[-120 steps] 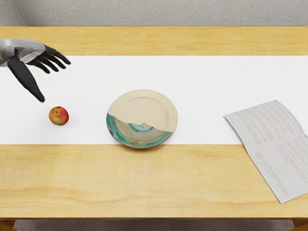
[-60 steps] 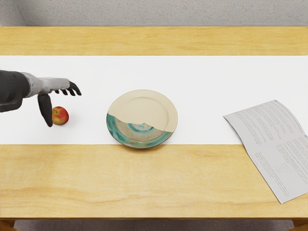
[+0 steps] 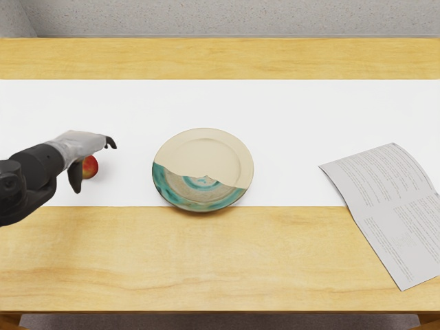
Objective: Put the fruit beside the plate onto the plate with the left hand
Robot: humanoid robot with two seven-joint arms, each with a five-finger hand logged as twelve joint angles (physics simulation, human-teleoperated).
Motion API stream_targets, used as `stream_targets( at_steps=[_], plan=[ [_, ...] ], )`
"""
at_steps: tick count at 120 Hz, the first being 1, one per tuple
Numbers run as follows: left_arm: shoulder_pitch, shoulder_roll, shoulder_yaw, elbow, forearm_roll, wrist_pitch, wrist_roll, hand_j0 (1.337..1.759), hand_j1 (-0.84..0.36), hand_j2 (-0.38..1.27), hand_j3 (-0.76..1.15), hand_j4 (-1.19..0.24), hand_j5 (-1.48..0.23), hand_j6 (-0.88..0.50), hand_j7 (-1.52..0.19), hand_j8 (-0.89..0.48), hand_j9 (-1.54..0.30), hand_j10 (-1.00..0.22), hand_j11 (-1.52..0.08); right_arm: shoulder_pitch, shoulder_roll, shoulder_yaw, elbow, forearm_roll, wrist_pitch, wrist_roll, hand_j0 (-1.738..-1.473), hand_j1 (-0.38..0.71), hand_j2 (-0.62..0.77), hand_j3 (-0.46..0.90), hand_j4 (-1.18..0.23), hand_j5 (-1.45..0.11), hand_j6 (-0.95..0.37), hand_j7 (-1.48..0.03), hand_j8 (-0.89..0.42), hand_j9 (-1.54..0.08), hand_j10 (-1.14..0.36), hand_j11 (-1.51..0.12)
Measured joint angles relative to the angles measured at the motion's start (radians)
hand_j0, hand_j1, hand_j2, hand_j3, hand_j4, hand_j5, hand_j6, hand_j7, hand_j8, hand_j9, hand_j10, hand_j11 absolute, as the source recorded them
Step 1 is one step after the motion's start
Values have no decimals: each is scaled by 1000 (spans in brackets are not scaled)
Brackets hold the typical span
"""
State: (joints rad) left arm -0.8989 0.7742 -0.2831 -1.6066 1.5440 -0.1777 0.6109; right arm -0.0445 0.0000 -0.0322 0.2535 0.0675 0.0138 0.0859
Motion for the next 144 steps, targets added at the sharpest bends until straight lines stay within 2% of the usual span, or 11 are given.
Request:
stream_targets(
  at_steps=[40,97,125,133,144],
  plan=[
    [-3,-22,36,84,22,33,0,1658,-55,73,0,-346,-443,-347,-443,-347,-442,-345,-442,0,0,0,0,0,0,0,-1658,-305,-7,0,-36,-47,-36,-47,-36,-47,-36,-47],
    [-14,-94,101,180,77,111,0,1658,-91,79,0,-375,-482,-376,-482,-376,-481,-375,-481,0,0,0,0,0,0,0,-1658,-305,-7,0,-36,-47,-36,-47,-36,-47,-36,-47],
    [-18,-82,134,148,79,115,0,1658,-269,107,0,-532,-678,-519,-677,-492,-682,-528,-682,0,0,0,0,0,0,0,-1658,-305,-7,0,-36,-47,-36,-47,-36,-47,-36,-47],
    [-18,-79,137,144,78,113,0,1656,-301,135,0,-587,-760,-472,-761,-436,-764,-578,-763,0,0,0,0,0,0,0,-1658,-305,-7,0,-36,-47,-36,-47,-36,-47,-36,-47],
    [-19,-81,138,142,77,111,0,1653,-345,187,0,-649,-854,-394,-855,-369,-858,-536,-862,0,0,0,0,0,0,0,-1658,-305,-7,0,-36,-47,-36,-47,-36,-47,-36,-47]
  ],
)
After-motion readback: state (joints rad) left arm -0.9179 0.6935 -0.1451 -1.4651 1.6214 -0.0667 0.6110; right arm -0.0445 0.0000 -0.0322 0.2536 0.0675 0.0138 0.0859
